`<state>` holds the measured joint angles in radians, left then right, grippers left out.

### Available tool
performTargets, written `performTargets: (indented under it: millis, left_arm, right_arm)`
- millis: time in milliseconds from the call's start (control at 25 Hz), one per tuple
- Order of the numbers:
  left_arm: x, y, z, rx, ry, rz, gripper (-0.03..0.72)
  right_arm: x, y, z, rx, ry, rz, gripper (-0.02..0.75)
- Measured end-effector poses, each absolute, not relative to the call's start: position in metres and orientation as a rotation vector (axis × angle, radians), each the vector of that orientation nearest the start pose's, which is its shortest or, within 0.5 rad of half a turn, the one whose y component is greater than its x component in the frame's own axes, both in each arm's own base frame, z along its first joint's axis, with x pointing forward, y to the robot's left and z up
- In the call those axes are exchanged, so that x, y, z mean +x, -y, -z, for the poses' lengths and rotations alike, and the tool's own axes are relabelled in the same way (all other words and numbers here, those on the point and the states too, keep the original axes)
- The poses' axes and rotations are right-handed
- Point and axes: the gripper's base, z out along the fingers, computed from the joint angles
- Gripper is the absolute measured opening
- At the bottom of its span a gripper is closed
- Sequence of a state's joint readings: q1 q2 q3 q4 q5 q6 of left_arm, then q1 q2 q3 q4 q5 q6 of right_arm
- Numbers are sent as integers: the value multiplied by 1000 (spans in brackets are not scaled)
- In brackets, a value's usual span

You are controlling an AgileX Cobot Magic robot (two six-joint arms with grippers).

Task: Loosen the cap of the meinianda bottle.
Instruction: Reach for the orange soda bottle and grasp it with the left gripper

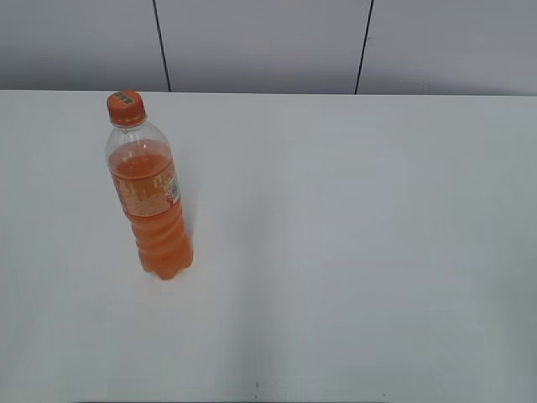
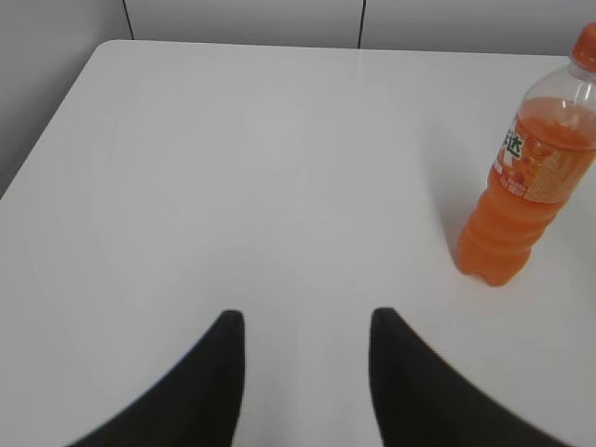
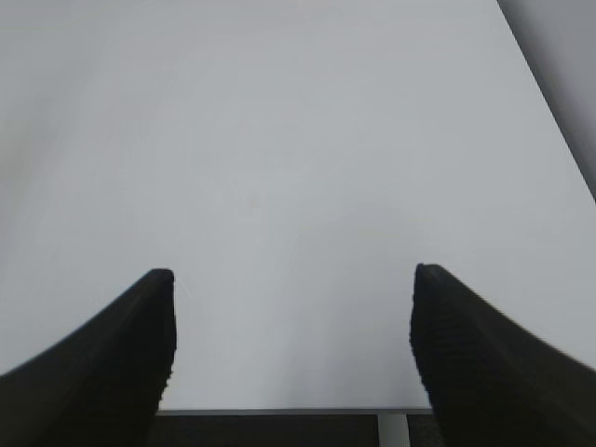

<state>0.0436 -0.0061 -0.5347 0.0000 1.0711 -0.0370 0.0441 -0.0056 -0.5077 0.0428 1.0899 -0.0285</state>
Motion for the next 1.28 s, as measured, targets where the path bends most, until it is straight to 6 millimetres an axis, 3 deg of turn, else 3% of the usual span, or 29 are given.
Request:
performTargets:
  millis: [160,240,560,920,1280]
  left_arm:
    - [-10,0,-286,-81,-2012,-4,515]
    - [-10,0,-286,-81,-2011,-4,584]
    - [-10,0,-293,-79,-1953,-4,557]
    - [3,-2,-322,-53,-1544,-52,553]
    - [49,-3,-305,-35,-1489,-50,550]
  right_arm:
    - [-8,-3,-277,-78,-2059,-61,587]
    - [-8,-3,-277,-78,-2059,-61,587]
    - [-8,-3,-277,-78,-2059,-61,587]
    - [-8,-3,-277,-78,-2059,-61,587]
    - [-8,-3,-277,-78,-2059,-61,587]
